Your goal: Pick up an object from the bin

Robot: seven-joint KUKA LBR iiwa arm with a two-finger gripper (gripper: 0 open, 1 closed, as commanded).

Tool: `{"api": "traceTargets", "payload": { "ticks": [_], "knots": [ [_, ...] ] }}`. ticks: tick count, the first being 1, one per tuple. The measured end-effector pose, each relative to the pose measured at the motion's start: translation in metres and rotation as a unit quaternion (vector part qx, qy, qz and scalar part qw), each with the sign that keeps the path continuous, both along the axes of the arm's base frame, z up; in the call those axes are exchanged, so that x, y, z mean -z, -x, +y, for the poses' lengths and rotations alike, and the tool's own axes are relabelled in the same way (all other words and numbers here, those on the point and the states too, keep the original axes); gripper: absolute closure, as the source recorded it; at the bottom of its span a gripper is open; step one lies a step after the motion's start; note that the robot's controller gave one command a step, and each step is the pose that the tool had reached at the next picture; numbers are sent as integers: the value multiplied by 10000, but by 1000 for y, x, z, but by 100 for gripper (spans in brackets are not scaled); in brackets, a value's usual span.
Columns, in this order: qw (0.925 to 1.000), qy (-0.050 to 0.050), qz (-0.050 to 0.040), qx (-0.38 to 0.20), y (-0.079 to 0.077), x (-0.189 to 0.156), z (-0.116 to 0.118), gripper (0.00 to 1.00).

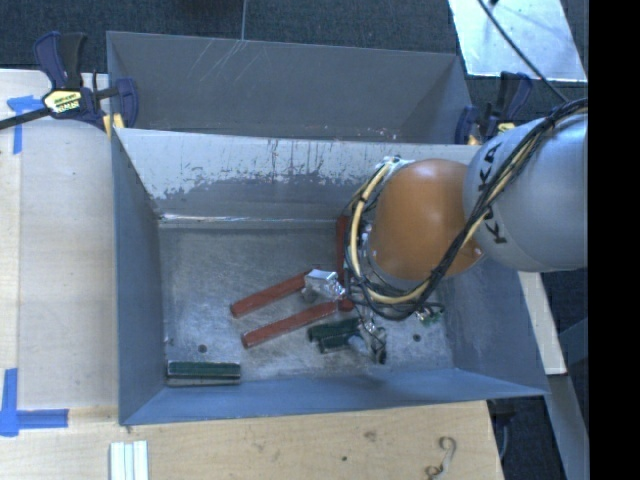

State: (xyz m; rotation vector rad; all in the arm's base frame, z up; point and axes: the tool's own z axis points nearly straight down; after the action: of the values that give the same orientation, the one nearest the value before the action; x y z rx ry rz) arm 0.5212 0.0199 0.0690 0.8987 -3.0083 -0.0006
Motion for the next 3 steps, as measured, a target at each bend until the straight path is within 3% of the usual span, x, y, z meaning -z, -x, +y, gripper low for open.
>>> {"api": "traceTargets", "payload": {
  "ticks": [1,2,3],
  "knots": [
    [10000,-1,-7,5,0,-1,0,0],
    [10000,5,-12,8,-1,-3,-1,100],
    [10000,-6,-43,19,-3,-24,-1,100]
  ]
}}
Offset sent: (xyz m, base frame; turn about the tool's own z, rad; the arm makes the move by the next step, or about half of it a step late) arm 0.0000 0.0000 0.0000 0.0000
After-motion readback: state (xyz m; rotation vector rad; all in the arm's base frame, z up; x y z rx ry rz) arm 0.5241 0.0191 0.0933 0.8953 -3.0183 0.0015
